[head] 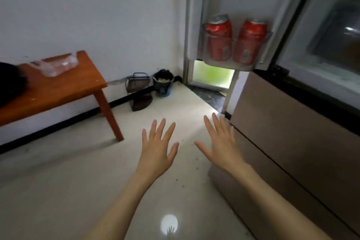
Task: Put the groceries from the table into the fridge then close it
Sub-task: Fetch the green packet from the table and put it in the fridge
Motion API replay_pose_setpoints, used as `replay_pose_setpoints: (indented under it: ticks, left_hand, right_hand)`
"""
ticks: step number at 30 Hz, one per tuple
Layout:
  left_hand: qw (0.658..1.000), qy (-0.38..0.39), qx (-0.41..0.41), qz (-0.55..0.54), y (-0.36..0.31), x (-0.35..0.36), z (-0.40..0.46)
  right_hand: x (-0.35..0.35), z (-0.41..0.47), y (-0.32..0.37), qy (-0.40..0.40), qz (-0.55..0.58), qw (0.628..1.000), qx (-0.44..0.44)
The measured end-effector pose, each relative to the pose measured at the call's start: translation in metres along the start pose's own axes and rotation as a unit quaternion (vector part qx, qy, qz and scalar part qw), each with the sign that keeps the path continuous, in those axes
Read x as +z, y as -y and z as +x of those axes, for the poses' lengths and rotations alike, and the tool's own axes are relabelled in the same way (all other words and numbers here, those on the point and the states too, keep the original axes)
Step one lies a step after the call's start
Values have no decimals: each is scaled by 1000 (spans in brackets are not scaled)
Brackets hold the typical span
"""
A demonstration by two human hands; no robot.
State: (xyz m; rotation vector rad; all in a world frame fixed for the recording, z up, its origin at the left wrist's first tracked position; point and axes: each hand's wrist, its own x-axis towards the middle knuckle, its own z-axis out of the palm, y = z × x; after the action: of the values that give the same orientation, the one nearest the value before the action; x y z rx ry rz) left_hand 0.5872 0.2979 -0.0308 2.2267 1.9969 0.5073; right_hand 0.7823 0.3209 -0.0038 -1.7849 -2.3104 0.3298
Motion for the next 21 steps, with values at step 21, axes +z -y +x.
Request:
replay_pose_setpoints:
  ticks: [21]
  left_hand:
    - [933, -58, -354, 35, 377, -143, -228]
  right_hand:
    - [174, 46, 453, 97, 15, 941, -325]
